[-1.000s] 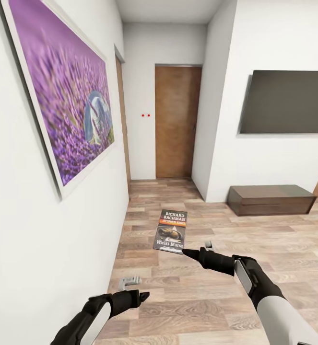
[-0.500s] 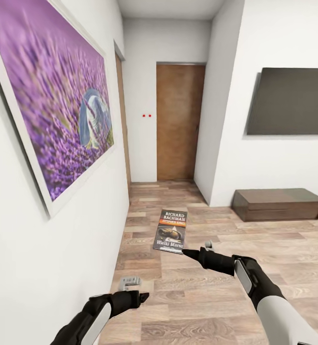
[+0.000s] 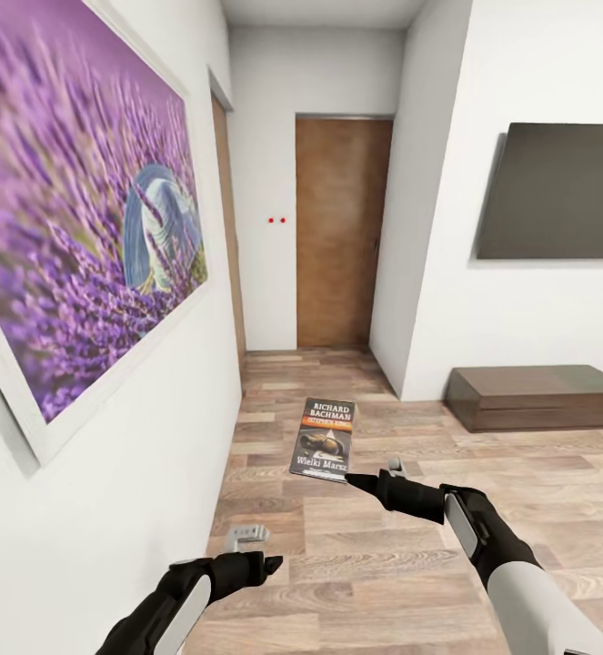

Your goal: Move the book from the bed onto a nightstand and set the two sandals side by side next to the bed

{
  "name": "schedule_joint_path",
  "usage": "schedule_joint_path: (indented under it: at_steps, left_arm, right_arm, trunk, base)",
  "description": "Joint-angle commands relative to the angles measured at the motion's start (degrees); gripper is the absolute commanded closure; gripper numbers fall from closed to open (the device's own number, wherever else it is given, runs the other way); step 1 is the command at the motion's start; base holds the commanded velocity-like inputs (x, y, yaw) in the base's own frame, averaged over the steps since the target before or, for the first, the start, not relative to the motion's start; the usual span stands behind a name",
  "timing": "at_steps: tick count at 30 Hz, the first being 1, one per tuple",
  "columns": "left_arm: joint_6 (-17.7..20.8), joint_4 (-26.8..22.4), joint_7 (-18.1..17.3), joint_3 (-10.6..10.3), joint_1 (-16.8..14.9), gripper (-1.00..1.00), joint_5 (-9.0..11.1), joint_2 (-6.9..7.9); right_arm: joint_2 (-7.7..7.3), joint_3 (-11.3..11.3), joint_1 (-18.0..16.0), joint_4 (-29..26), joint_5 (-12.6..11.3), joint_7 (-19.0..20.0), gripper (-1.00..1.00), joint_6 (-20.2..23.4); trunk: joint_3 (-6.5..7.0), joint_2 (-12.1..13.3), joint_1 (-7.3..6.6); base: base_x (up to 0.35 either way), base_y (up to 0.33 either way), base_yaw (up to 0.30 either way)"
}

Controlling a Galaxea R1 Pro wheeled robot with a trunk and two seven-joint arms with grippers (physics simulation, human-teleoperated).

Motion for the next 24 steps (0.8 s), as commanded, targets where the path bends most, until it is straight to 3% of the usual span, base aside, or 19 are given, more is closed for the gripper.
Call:
schedule_joint_path:
  at_steps: [1, 10, 24]
  left_arm:
    - [0.2, -0.1, 0.0, -0.1, 0.0, -1.0, 0.2, 0.03]
    - [0.2, -0.1, 0.0, -0.1, 0.0, -1.0, 0.2, 0.03]
    - [0.2, -0.1, 0.0, 0.0, 0.0, -1.0, 0.2, 0.03]
  right_arm:
    - [0.0, -0.1, 0.0, 0.0, -0.4, 0.1, 1.0, 0.4]
    - [0.06, -0.1, -0.1, 0.0, -0.4, 0.0, 1.0, 0.4]
    - [0.09, 0.0, -0.1, 0.0, -0.3, 0.1, 1.0, 0.4]
  trunk:
    - [-0.08, -0.1, 0.06]
    - [-0.08, -0.1, 0.06]
    - [-0.08, -0.1, 0.06]
  base:
    - [0.303, -0.147, 0.0]
    - [0.258, -0.087, 0.0]
    - [0.203, 0.0, 0.0]
